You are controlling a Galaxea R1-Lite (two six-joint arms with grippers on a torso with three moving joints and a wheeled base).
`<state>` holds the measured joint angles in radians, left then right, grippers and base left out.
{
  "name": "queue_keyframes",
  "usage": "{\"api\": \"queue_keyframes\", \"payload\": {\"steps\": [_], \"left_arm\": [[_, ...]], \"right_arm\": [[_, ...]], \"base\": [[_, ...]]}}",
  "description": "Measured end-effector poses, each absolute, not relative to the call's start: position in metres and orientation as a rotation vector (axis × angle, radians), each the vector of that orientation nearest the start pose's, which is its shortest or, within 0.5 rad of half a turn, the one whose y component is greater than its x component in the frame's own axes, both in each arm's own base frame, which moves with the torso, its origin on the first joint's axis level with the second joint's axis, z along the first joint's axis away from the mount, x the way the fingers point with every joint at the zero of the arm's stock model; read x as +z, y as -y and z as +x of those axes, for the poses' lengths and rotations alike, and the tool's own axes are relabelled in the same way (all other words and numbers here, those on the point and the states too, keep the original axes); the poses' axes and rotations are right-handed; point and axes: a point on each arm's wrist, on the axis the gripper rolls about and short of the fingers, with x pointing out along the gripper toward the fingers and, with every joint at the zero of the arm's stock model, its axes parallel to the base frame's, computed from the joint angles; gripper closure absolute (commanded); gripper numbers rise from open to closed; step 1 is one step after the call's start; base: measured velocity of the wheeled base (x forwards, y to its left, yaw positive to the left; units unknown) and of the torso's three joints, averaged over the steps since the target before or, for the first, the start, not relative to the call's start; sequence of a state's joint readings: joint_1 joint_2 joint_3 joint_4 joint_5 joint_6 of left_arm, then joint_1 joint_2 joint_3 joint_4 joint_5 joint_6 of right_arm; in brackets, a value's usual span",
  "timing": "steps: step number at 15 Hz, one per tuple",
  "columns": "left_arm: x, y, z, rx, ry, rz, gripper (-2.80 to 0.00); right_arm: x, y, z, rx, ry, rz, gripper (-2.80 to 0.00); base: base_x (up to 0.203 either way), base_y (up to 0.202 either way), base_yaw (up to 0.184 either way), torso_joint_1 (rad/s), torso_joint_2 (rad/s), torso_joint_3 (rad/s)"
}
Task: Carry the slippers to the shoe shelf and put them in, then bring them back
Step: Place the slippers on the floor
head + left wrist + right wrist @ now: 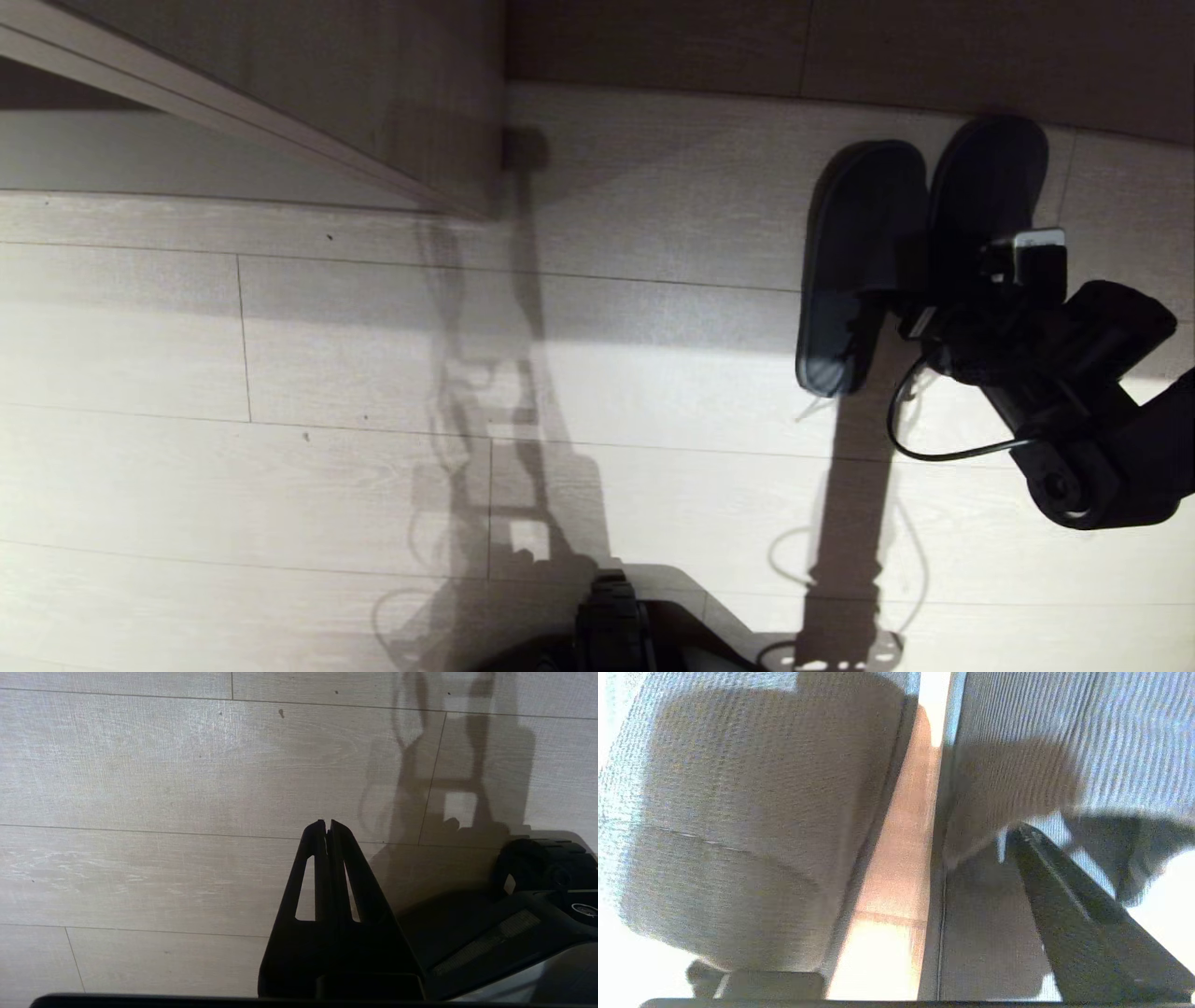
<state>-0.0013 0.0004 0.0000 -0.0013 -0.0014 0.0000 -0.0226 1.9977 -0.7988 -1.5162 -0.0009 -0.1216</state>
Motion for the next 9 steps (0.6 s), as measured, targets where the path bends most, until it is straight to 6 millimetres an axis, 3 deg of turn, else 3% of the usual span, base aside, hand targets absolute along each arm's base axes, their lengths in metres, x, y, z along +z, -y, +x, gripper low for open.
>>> {"api": "queue_keyframes", "payload": {"steps": [9], "left_arm": [[0.076, 0.000, -0.023, -0.003, 0.001, 0.001, 0.00]], "right_arm": [[0.181, 0.008, 0.320, -0.046, 0.307, -0.136, -2.80]], "base": [[0.000, 0.000, 0.000, 0.000, 0.00, 0.000]]}}
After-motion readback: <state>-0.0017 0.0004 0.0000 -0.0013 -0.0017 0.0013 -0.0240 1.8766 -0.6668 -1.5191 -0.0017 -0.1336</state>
